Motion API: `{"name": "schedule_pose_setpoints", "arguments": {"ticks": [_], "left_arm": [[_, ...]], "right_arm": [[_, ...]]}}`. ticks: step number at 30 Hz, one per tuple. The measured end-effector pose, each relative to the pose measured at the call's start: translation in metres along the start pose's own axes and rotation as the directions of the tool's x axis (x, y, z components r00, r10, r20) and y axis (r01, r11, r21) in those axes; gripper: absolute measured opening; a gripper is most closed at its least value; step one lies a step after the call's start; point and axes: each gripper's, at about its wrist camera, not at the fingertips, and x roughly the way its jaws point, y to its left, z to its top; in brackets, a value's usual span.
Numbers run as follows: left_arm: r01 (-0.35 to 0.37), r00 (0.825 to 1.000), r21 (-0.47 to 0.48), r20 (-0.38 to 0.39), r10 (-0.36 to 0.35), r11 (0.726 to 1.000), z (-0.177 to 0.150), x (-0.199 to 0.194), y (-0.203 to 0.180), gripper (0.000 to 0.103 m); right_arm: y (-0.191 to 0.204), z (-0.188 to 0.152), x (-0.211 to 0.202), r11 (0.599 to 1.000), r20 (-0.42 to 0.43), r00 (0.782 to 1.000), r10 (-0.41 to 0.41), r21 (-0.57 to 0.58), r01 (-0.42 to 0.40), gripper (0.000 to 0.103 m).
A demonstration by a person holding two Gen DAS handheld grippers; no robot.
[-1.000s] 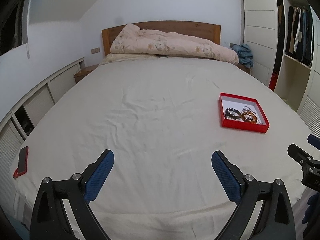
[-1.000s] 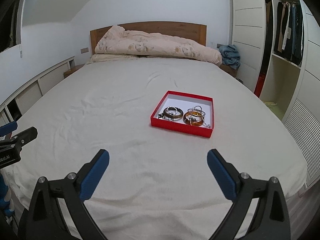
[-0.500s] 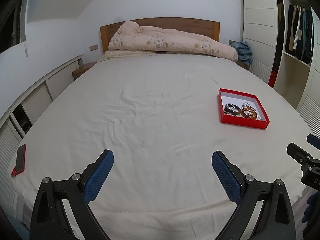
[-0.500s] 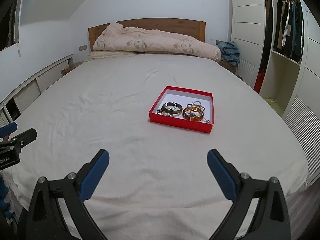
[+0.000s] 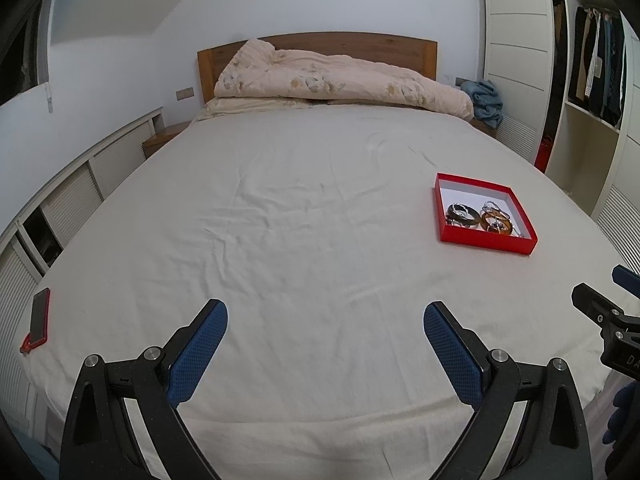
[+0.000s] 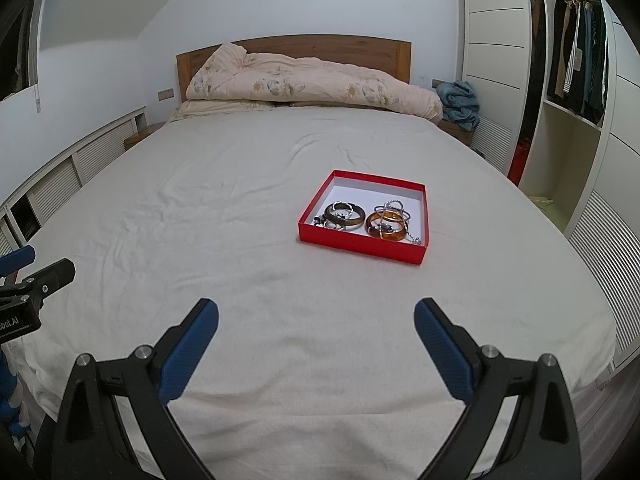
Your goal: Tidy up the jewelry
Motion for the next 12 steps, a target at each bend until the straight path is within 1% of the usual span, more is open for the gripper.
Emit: {"name": "schedule_pose_setpoints", "arguments": {"ticks": [12], "left_arm": [[0.005,1.0,-0.001,-0.002,-0.005,1.0,-0.0017,-0.0004,-0.0013,0.098]], "right_arm": [[-0.0001,-0.0008,0.0004,1.0,-0.001,1.0,-0.001,0.0,0.001,0.099]]}}
